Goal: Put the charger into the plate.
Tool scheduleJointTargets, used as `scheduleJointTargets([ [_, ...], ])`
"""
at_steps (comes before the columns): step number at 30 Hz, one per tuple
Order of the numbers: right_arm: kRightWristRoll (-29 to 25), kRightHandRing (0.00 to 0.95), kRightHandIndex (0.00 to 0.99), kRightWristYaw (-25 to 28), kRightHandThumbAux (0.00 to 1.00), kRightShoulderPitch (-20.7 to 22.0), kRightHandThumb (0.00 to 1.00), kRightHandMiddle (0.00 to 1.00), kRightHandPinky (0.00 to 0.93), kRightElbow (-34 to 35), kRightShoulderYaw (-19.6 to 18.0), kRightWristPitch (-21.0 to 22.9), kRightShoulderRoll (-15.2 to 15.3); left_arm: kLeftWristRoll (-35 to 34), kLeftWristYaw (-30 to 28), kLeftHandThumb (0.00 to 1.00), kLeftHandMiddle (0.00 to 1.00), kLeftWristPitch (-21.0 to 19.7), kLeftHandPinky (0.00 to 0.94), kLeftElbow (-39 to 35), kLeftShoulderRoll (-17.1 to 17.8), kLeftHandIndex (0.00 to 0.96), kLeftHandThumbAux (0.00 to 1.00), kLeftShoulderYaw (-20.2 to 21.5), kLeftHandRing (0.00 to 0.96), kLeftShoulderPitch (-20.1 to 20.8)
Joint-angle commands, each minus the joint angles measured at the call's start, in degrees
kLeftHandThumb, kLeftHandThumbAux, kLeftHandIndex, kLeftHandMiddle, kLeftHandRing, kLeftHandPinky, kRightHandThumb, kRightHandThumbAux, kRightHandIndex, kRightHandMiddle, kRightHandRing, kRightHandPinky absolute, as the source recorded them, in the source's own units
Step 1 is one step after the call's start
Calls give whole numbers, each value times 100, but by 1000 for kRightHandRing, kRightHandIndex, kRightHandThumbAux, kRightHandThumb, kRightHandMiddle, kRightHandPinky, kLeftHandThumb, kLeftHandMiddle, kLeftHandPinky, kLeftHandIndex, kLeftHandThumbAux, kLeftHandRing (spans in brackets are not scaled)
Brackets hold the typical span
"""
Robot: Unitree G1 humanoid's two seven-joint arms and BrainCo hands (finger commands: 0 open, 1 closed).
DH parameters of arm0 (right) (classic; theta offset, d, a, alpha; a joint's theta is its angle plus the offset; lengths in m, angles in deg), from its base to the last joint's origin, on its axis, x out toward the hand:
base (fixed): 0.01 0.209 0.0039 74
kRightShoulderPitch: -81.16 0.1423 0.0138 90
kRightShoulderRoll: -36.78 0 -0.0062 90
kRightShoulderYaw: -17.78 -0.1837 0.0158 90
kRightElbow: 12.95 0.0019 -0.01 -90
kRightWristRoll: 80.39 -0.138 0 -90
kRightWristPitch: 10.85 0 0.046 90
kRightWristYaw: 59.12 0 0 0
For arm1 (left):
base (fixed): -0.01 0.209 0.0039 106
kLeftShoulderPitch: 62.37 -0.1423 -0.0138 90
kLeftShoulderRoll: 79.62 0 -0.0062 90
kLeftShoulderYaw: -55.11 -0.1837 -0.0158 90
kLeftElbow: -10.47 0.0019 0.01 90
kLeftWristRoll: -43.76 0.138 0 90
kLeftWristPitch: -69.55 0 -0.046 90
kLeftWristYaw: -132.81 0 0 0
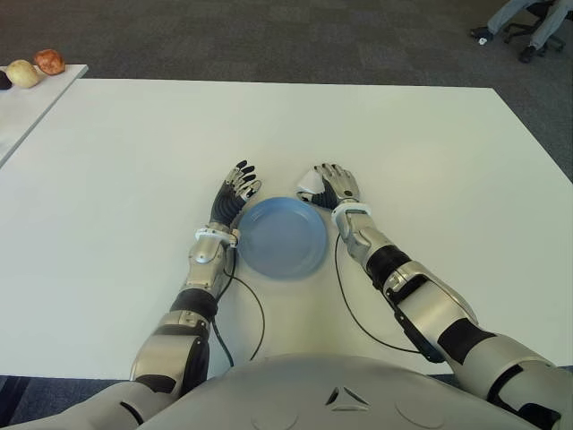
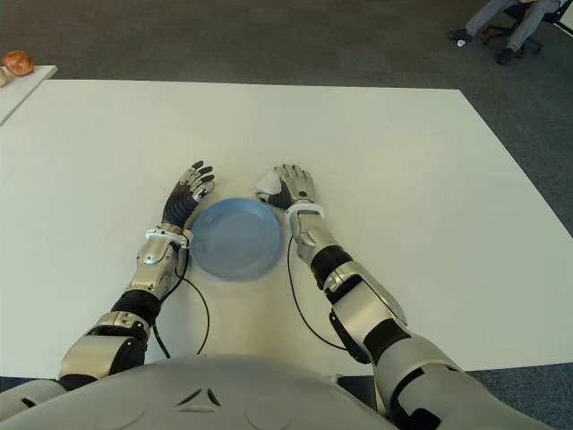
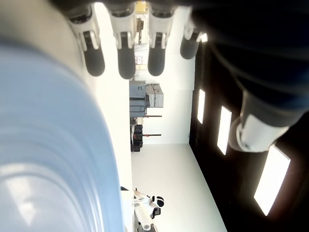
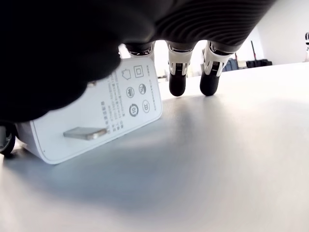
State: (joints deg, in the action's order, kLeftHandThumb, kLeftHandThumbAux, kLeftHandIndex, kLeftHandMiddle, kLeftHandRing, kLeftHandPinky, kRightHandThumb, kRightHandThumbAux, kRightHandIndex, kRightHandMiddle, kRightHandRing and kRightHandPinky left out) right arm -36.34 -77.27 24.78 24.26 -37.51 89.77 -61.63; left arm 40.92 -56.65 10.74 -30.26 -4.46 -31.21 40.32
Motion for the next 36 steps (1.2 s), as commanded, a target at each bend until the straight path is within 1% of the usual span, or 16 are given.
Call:
scheduleJointTargets([
  [1, -51, 63, 0, 20, 289, -204, 264, 18, 199, -115, -6, -63, -9, -6, -48, 0, 148, -381, 184, 243, -33, 71, 568, -17, 154, -406],
  [3, -59, 87, 0, -3, 291, -208, 273, 32, 217, -118, -11, -68, -8, -14, -50, 0, 150, -389, 188, 238, -37, 69, 574, -12, 156, -407],
  [10, -68, 118, 0, -27, 288, -215, 280, 53, 250, -120, -13, -68, -2, -11, -48, 0, 152, -389, 191, 226, -37, 74, 575, -17, 160, -415],
  [17, -73, 147, 0, -41, 286, -214, 288, 68, 302, -137, -21, -73, -5, -11, -10, 0, 142, -447, 170, 219, -42, 77, 568, -10, 149, -412],
  [18, -75, 161, 0, -45, 287, -215, 291, 79, 326, -141, -23, -77, -6, -8, 17, 0, 137, -471, 163, 213, -45, 77, 570, -5, 142, -410],
  [22, -81, 200, 0, -51, 290, -214, 310, 113, 374, -152, -30, -92, -7, 3, 105, 0, 124, -558, 149, 176, -60, 80, 579, 8, 128, -413],
  [24, -83, 225, 3, -55, 291, -214, 318, 143, 431, -158, -32, -104, -7, 13, 145, 0, 121, -596, 148, 149, -67, 87, 583, 12, 125, -418],
  [27, -86, 256, 41, -64, 292, -215, 329, 180, 481, -164, -39, -126, -6, 22, 184, 0, 116, -636, 144, 116, -73, 90, 582, 8, 120, -427],
  [28, -96, 260, 47, -61, 292, -220, 330, 185, 487, -158, -48, -153, 0, 24, 198, 0, 116, -651, 144, 105, -75, 91, 582, 7, 120, -430],
  [30, -106, 292, 91, -58, 303, -226, 349, 226, 502, -151, -61, -188, 7, 26, 214, 0, 110, -674, 136, 86, -78, 92, 579, 5, 114, -435],
  [34, -188, 342, 138, 15, 330, -237, 377, 286, 512, -149, -148, -274, 3, 30, 224, 0, 106, -695, 132, 59, -81, 93, 575, 2, 109, -447],
  [35, -223, 399, 200, 31, 353, -233, 414, 356, 543, -166, -180, -302, -6, 31, 226, 0, 102, -693, 125, 69, -80, 91, 572, 2, 104, -442],
  [36, -258, 436, 240, 43, 367, -231, 438, 401, 562, -180, -215, -327, -15, 32, 230, 0, 100, -689, 121, 77, -79, 90, 569, 1, 101, -437],
])
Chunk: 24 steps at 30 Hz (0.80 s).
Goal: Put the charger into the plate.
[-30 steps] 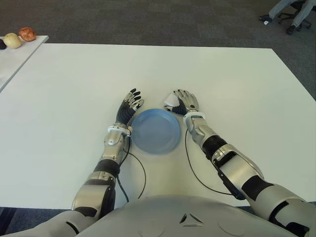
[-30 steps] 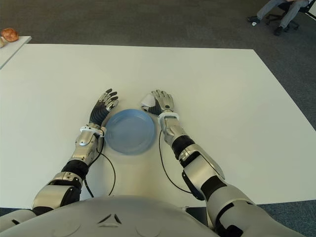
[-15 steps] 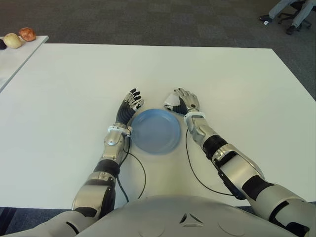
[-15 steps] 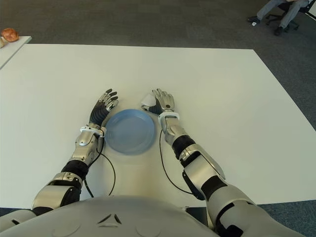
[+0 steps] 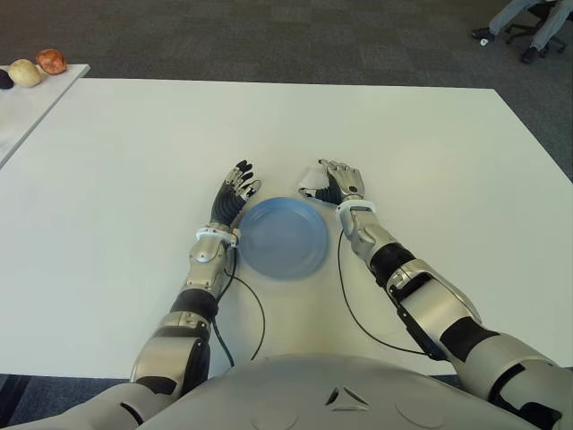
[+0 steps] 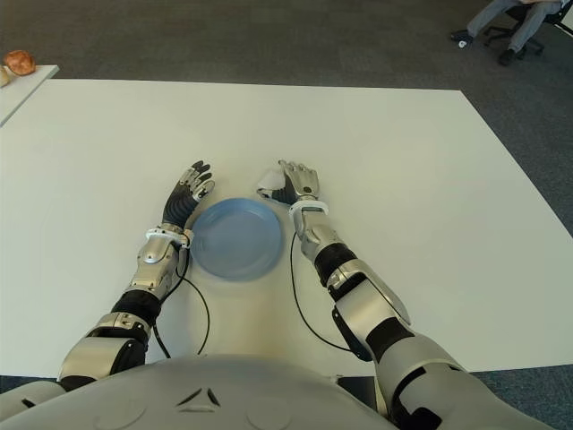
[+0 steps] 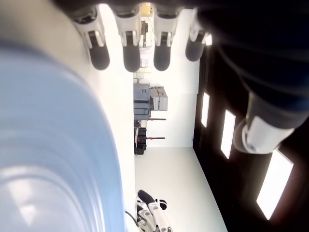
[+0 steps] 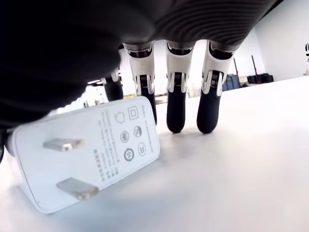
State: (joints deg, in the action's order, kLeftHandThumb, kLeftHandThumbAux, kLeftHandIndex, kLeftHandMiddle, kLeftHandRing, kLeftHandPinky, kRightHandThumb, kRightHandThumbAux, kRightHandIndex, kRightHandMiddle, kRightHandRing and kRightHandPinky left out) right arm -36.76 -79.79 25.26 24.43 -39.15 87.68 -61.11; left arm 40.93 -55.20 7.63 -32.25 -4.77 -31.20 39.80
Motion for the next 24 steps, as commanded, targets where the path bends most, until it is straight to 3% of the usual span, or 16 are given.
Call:
scheduleJointTargets([
  [1, -233, 472, 272, 301, 381, -277, 465, 445, 584, -208, -73, -134, -74, 32, 87, 0, 97, -376, 117, 282, -48, 89, 567, -2, 98, -382],
  [6, -344, 628, 384, 383, 433, -231, 586, 620, 685, -301, -208, -44, -142, 42, 132, 0, 87, -361, 111, 294, -52, 84, 563, 2, 88, -377],
  [7, -343, 649, 400, 397, 529, -220, 631, 646, 685, -320, -218, -10, -153, 44, 141, 0, 85, -361, 109, 295, -53, 83, 564, 2, 85, -377],
  [9, -339, 670, 415, 403, 612, -207, 671, 670, 681, -343, -228, 40, -170, 46, 152, 0, 81, -363, 107, 296, -52, 82, 564, 0, 82, -376],
  [12, -327, 683, 426, 387, 670, -193, 701, 686, 659, -369, -240, 118, -193, 49, 172, 0, 78, -357, 105, 291, -56, 81, 564, -4, 79, -377],
  [16, -318, 670, 432, 341, 691, -162, 715, 677, 606, -426, -271, 309, -243, 51, 202, 0, 73, -363, 98, 268, -64, 83, 561, -9, 73, -384],
  [18, -327, 647, 417, 323, 680, -144, 790, 592, 584, -471, -290, 367, -262, 50, 216, 0, 68, -373, 86, 256, -67, 83, 555, -12, 67, -387],
  [24, -363, 613, 426, 271, 673, -95, 839, 496, 597, -581, -334, 328, -271, 37, 226, 0, 66, -348, 89, 241, -74, 86, 546, -9, 63, -397],
])
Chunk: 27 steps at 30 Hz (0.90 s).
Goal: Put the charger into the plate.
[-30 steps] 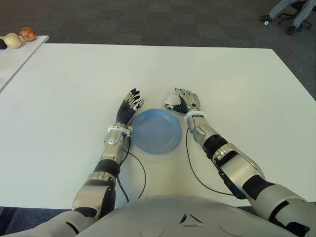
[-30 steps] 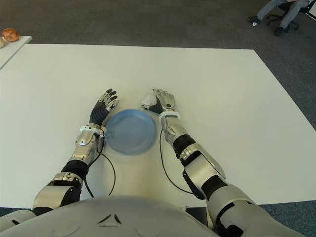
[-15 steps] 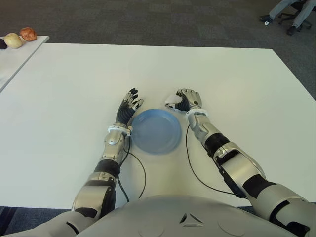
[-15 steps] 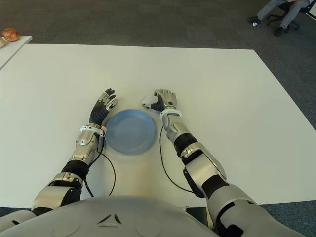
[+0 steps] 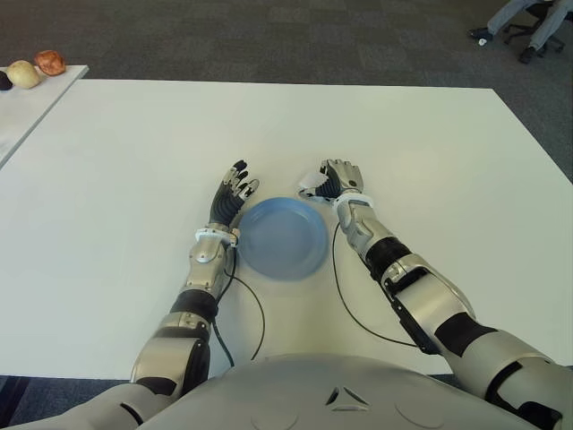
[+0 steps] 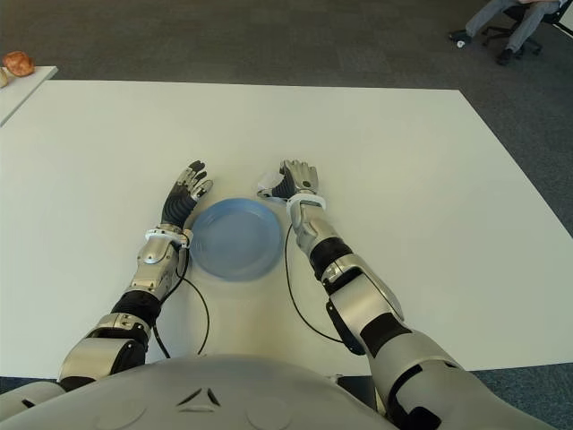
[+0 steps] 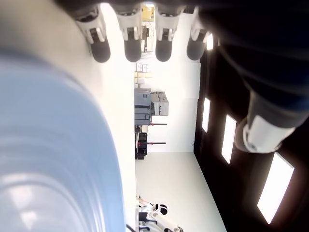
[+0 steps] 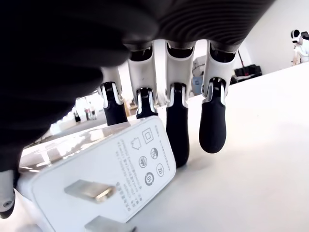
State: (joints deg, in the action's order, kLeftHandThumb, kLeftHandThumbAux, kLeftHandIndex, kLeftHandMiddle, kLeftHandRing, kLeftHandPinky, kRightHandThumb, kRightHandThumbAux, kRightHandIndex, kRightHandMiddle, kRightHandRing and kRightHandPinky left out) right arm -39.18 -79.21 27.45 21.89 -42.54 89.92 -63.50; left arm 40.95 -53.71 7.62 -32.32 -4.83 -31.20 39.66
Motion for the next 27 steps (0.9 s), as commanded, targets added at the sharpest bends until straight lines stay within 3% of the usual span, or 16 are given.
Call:
scheduleJointTargets([
  [1, -127, 610, 431, 205, 673, -310, 843, 489, 605, -340, -5, 84, -30, 34, 76, 0, 66, -345, 91, 247, -68, 86, 545, -8, 64, -384],
  [5, -166, 553, 447, 198, 670, -318, 849, 480, 573, -305, -45, 25, -31, 24, 69, 0, 66, -347, 93, 242, -70, 86, 543, -3, 65, -386],
  [12, -157, 516, 461, 154, 653, -318, 946, 445, 609, -288, -43, -44, -8, 21, 74, 0, 67, -352, 101, 226, -75, 85, 547, -1, 68, -394],
  [20, -101, 464, 464, -69, 653, -281, 954, 470, 486, -419, -3, -253, 30, 14, 61, 0, 71, -347, 102, 255, -69, 88, 546, 8, 71, -379],
  [27, -86, 431, 464, -275, 657, -231, 954, 482, 436, -562, -2, -346, 21, -16, -7, 0, 70, -329, 99, 285, -58, 85, 540, 17, 71, -364],
])
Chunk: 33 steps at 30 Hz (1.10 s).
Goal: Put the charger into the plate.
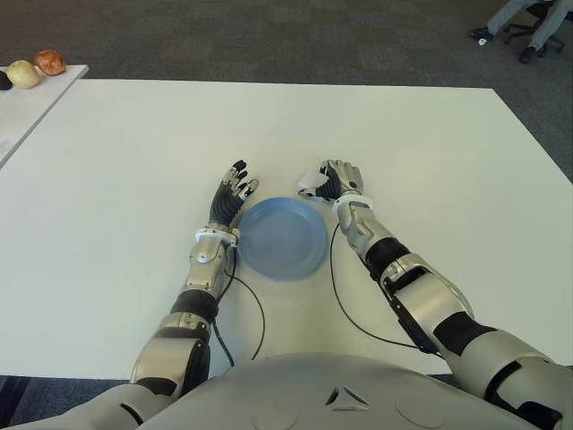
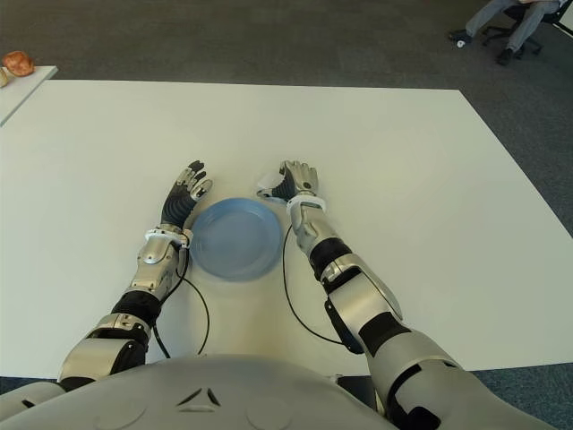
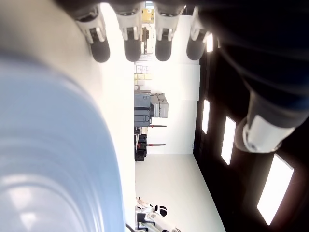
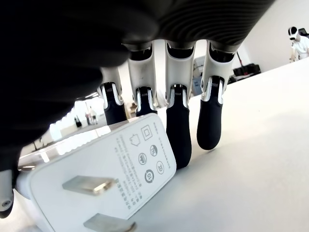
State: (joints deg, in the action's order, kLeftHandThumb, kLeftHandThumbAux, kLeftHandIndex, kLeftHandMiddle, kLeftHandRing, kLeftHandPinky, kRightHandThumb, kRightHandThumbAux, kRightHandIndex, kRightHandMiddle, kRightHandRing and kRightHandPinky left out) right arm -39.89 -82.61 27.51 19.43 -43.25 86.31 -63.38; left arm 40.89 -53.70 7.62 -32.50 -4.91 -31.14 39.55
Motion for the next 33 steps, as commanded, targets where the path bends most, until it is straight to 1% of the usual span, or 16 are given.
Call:
scheduleJointTargets([
  [1, -15, 430, 464, 44, 657, -229, 954, 480, 428, -335, 68, 9, 6, -13, -18, 0, 70, -323, 99, 311, -48, 85, 540, 11, 71, -349],
  [9, -36, 406, 463, -94, 660, -162, 953, 491, 404, -419, 38, -102, 29, -5, -43, 0, 83, -306, 123, 351, -29, 86, 544, 5, 87, -332],
  [15, -59, 400, 463, -118, 660, -62, 954, 500, 396, -260, -28, -201, 142, 9, -53, 0, 88, -323, 114, 386, -8, 88, 547, -4, 89, -306],
  [17, -51, 400, 463, -80, 660, -40, 954, 500, 379, -51, -55, -191, 210, 10, -57, 0, 90, -317, 117, 408, -3, 89, 548, -4, 91, -294],
  [20, -27, 404, 463, -5, 660, -89, 954, 500, 359, 481, -100, -155, 342, 9, -65, 0, 93, -315, 123, 431, 1, 91, 548, -5, 94, -282],
  [26, 42, 413, 464, 267, 657, -408, 956, 509, 385, 1765, -182, 4, 598, 7, -73, 0, 105, -315, 135, 465, 4, 93, 544, -4, 105, -268],
  [28, 62, 423, 464, 372, 656, -533, 956, 506, 415, 2154, -201, 81, 651, 9, -78, 0, 106, -299, 134, 502, 7, 92, 541, -2, 106, -255],
  [29, 68, 446, 466, 448, 654, -617, 957, 490, 477, 2427, -220, 135, 677, 11, -80, 0, 107, -291, 136, 518, 8, 90, 539, -3, 107, -250],
  [30, 74, 469, 445, 508, 656, -678, 954, 480, 551, 2622, -233, 180, 694, 11, -80, 0, 107, -285, 138, 529, 8, 88, 537, -3, 108, -246],
  [31, 66, 477, 438, 580, 656, -747, 953, 476, 577, 2836, -256, 225, 703, 13, -84, 0, 107, -276, 138, 540, 11, 87, 536, -4, 108, -241],
  [32, 63, 492, 419, 633, 658, -794, 952, 477, 648, 2970, -272, 261, 707, 14, -86, 0, 107, -269, 140, 548, 12, 85, 534, -5, 109, -237],
  [33, 59, 502, 407, 691, 659, -842, 951, 478, 695, 3107, -288, 295, 710, 15, -90, 0, 107, -259, 141, 558, 15, 84, 532, -7, 110, -232],
])
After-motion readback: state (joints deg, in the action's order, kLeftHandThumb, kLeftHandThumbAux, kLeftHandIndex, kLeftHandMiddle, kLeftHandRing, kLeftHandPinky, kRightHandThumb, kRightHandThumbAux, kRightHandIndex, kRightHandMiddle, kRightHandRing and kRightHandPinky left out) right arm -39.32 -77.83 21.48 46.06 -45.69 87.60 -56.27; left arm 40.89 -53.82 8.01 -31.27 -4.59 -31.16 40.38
